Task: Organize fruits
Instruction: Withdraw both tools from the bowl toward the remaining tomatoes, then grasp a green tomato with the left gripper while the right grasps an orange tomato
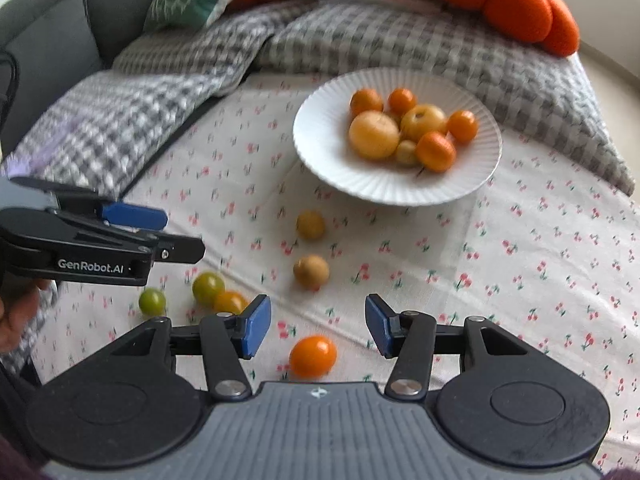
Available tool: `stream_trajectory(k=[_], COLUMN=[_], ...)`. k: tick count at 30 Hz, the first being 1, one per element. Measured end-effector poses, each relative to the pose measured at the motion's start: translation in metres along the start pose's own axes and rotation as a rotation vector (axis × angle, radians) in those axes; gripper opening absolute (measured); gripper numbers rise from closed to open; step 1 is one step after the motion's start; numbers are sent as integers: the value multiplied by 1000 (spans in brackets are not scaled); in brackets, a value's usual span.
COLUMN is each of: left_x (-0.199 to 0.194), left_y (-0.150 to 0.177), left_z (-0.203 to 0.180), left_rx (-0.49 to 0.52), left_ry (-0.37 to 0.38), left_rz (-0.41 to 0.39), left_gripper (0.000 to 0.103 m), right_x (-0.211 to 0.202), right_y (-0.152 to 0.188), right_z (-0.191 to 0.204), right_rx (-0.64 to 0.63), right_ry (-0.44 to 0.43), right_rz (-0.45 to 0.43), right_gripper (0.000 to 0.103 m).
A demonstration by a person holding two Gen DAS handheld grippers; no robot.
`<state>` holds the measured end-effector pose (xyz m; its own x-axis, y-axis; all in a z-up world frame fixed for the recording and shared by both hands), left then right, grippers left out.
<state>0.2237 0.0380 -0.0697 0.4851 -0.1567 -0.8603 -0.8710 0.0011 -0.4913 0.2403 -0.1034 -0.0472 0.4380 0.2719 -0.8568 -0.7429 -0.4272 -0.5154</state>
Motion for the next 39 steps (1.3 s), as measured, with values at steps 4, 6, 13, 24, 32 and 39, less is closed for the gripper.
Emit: stream_trajectory(k=[4,6,13,24,32,39], left_x=[4,5,17,35,36,32], left_y=[3,3,9,13,14,13], left_z=[1,3,7,7,6,23], left_rx=[4,-12,-79,-147,-188,-301], left_ry=[-13,-8,41,64,101,151], left_rz=[30,38,103,148,142,138], left_gripper=[52,52,51,52,47,46], right_x=[8,11,26,33,34,39], right_y=[7,10,17,18,16,16], right_z=[6,8,17,22,24,24], right_rx=[-44,-62,-122,-181,-201,-222], right_ry=[-2,-1,23,44,51,65], right_rz=[42,56,111,121,106,109], right_gripper=[48,48,43,37,31,29])
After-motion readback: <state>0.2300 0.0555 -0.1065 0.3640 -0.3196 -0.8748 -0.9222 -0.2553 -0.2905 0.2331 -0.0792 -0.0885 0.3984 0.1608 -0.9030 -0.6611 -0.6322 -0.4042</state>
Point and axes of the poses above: each gripper's, at about its wrist camera, not at the fingertips, and x roughly the way its jaws point, z to its left, y to its underside, the point moved 1 cm from there along x, roughly the way its jaws point, and after that the axes turned 1 degree about z, right-handed, at the moved point
